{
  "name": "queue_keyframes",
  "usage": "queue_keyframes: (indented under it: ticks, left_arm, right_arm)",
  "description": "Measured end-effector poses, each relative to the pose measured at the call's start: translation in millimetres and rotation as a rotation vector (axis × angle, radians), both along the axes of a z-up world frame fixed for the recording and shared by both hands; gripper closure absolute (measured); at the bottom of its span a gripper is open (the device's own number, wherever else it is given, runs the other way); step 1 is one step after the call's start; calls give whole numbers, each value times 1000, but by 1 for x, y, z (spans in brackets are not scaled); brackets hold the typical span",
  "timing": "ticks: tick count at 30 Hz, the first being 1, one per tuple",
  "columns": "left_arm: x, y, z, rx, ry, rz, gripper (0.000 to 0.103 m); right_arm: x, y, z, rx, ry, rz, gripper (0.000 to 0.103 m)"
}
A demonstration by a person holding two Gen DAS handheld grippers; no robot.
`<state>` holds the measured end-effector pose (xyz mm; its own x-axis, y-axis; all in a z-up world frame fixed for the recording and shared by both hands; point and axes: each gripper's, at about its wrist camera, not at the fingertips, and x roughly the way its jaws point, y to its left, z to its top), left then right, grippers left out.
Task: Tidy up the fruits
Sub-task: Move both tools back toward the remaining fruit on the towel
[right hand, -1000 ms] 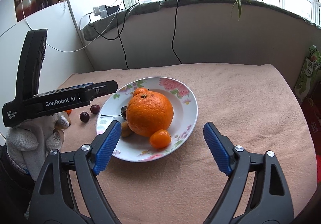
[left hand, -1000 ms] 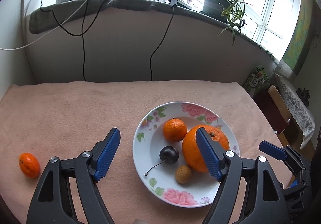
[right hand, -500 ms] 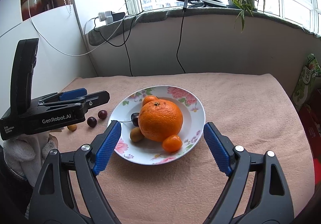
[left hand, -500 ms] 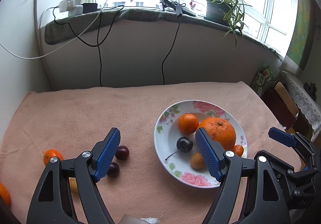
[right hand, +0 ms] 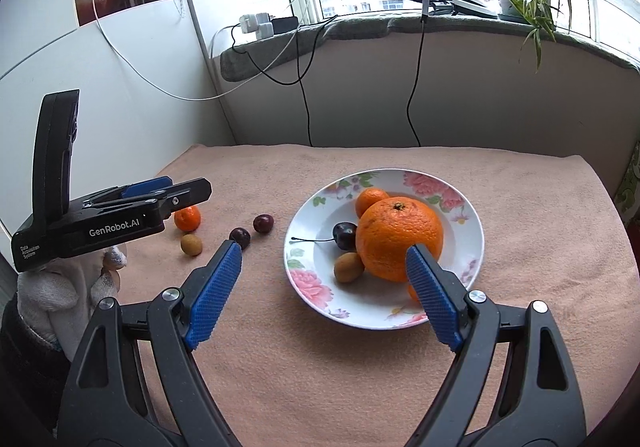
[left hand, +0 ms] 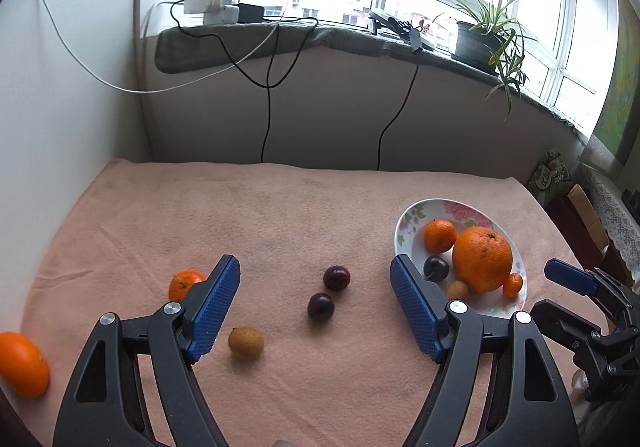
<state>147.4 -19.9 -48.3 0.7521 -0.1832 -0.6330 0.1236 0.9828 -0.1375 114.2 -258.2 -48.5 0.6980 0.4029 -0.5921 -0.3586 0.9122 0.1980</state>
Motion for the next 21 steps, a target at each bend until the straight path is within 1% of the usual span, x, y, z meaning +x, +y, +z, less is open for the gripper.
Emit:
queue_keyframes:
  ticks: [7,9,10,13,17,18,19,21]
  left_arm:
    - [-8,41,-7,-10,15,76,26]
    - [-9,54,-11,-24,22,103,27]
    - [-10,61,-12,-35,26,114,31]
    - [-14,79,-18,-57,36,142,32]
    - [-16,99,-28,-96,59,169,38]
    - [-16,102,-30,-100,64,171,41]
    - [-16,104,-32,-104,68,169,45]
    - [-16,108,-36,-112,75,163,48]
  right_arm:
    - [0,36,-4,-2,21,102,16]
    - [1,46,-5,-2,26,128,16]
    - [1,51,-5,-1,29,139,16]
    - [4,65,-7,7,42,175,16]
    - [9,88,-12,-1,58,227,16]
    - [10,94,-14,-5,62,238,16]
    - [12,100,-16,-7,68,251,17]
    - [14,113,-20,-13,80,280,19]
